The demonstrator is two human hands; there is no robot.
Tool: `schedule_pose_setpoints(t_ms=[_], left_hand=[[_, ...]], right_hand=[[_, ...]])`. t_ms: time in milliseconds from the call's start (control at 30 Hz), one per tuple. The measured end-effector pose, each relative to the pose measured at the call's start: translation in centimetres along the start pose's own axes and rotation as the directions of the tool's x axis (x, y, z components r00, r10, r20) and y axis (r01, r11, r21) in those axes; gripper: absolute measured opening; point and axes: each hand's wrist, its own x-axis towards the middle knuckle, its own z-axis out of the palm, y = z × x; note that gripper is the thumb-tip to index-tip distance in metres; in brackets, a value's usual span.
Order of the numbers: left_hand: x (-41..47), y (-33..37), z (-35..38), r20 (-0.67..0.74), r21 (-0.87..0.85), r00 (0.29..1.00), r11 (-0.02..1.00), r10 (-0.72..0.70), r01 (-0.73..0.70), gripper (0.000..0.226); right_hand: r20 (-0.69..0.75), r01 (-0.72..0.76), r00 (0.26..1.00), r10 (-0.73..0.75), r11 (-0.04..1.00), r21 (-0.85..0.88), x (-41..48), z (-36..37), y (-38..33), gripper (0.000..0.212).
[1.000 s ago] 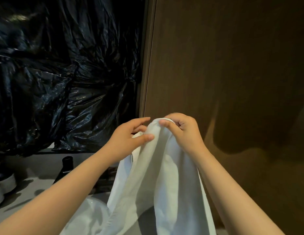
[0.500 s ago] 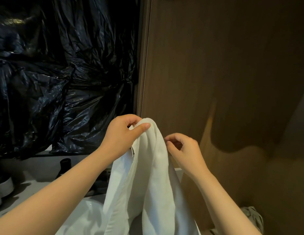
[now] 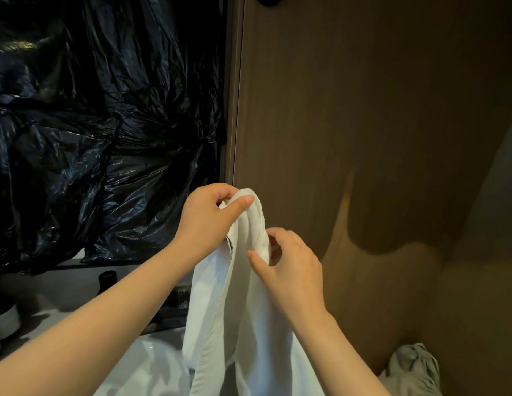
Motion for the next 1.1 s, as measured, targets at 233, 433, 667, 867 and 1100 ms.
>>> schedule_pose_setpoints(t_ms=[233,433,667,867,1100], left_hand=[[0.2,-0.1,-0.4,-0.038,0.018,0.999,1.0,0.012,-0.012,0.014],[1.0,-1.5,-0.8,-0.071,0.063,0.996,0.996,-0.06,0.064,0.012],[2.5,-2.6,-0.6,-0.151,0.113,0.977,0.98,-0.148,0.166,0.013],[2.0,-3.6,0.0,-0.043,0.316,0.991,0.939,-0.13,0.137,0.019],[-0.6,-1.2,2.1,0.201,0.3,0.97,0.934,0.138,-0.195,0.05]], right_hand=[[-0.033,-0.039,0.999,0.04,0.999,0.038,0.8,-1.3,0.1,0.018],[-0.008,-0.117,0.993,0.118,0.99,0.085,0.4,-3.9,2.9,0.016],[-0.085,-0.17,0.983,0.165,0.984,-0.057,1.9,-7.1,5.7,0.021],[0.047,-0.165,0.986,0.161,0.981,0.104,3.4,-7.4,7.8,0.012],[0.19,-0.147,0.978,0.082,0.922,0.358,4.4,-5.8,6.7,0.023]])
